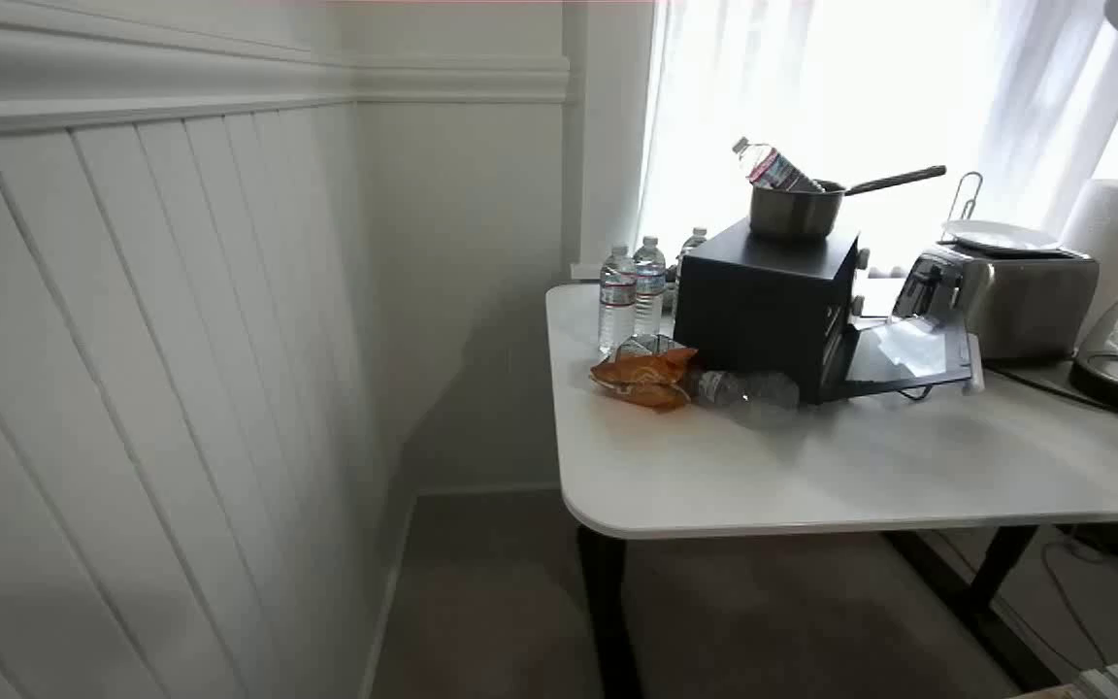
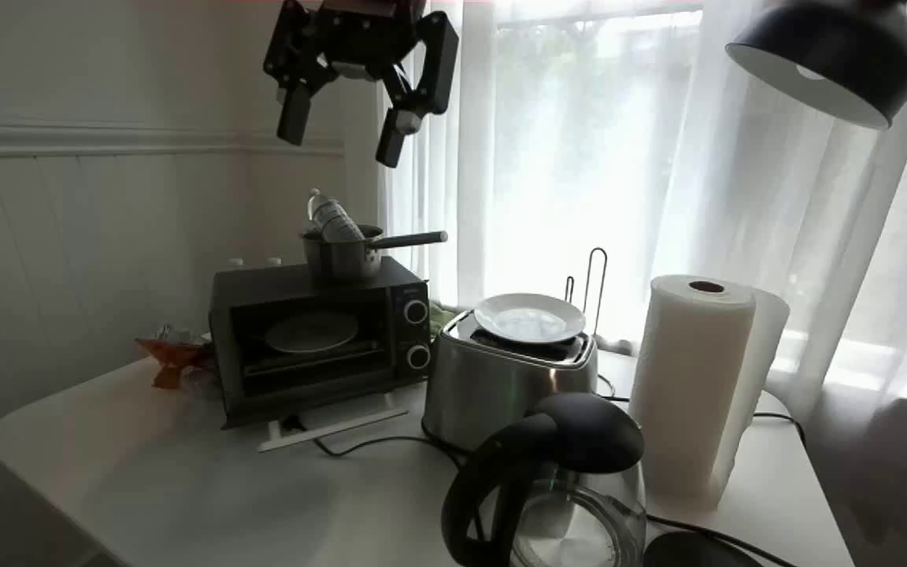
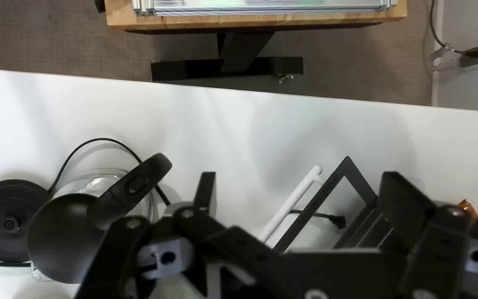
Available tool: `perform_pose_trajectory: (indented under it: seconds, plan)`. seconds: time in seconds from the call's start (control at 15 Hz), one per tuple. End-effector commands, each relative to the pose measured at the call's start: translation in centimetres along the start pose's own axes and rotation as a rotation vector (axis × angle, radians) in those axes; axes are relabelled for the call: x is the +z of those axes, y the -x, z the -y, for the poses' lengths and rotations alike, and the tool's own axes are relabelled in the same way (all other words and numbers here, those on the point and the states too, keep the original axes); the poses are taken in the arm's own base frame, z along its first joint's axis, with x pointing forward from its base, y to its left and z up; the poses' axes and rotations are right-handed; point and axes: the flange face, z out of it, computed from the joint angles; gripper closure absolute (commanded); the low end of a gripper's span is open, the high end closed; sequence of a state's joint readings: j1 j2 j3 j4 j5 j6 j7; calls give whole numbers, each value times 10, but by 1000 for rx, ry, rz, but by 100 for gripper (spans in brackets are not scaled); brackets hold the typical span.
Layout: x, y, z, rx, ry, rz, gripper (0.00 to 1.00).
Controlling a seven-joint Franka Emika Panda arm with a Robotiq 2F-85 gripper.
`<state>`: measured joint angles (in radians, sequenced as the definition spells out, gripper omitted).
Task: Push the black oven a little backwards on the table
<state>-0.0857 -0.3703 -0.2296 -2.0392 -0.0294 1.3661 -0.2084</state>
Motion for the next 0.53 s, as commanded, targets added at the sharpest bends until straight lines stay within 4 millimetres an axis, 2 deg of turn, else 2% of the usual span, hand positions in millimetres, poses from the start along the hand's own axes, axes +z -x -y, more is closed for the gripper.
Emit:
perform_pose_trajectory:
  seconds: [0.0, 0.27, 0.33, 0.47]
  plan:
    - [-1, 0, 0, 0, 0, 1, 0]
    - [-1, 0, 0, 0, 0, 1, 0]
    - [3, -3, 10, -25, 10, 4, 0]
    - [19, -8, 43, -76, 41, 31, 0]
